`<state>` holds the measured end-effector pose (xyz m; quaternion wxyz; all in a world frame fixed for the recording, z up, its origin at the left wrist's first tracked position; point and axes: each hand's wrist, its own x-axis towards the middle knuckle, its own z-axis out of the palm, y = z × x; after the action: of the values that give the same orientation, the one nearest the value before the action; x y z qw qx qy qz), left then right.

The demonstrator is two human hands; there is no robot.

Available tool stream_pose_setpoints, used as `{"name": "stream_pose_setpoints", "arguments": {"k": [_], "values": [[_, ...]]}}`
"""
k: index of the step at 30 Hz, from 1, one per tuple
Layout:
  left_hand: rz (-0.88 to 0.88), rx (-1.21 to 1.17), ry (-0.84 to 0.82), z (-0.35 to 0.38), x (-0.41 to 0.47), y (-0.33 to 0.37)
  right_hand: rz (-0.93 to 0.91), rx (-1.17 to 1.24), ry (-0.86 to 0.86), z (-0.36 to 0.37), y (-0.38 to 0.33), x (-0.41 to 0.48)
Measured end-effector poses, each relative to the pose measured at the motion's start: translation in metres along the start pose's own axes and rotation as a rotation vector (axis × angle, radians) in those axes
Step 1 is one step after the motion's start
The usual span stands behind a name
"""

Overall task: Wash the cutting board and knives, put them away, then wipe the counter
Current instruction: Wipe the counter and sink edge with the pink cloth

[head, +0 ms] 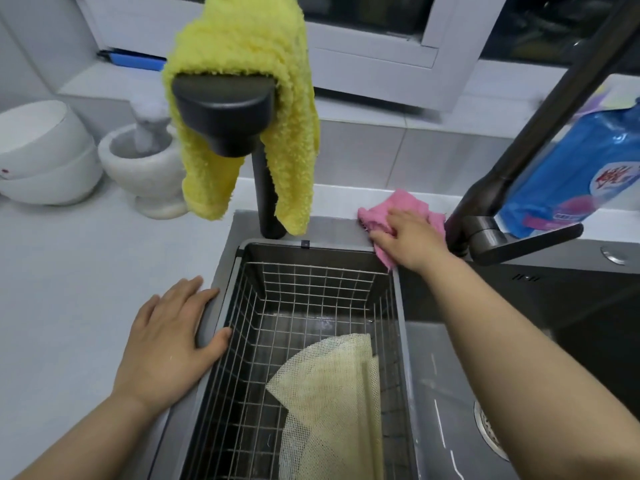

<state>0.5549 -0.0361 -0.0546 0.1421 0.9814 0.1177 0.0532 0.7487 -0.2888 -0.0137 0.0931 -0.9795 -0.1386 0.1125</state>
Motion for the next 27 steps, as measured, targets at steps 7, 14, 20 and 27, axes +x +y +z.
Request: {"name": "stream_pose_setpoints", "arguments": {"k": [7,14,20,27], "values": [[0.002,0.007,0.005,0.0,0.001,-0.001,0.149,0.141,0.285,0.026,0.005,-0.037],[0.005,0.0,0.008,0.0,0.001,0.001,0.239,0.267,0.165,-0.005,-0.017,-0.001],[-0.006,0.004,0.016,0.001,0.002,0.001,0.036,0.235,0.04,0.002,-0.056,0.011],[-0.002,0.008,0.012,-0.002,0.002,0.002,0.114,0.178,0.112,-0.002,0.0,-0.027]]}}
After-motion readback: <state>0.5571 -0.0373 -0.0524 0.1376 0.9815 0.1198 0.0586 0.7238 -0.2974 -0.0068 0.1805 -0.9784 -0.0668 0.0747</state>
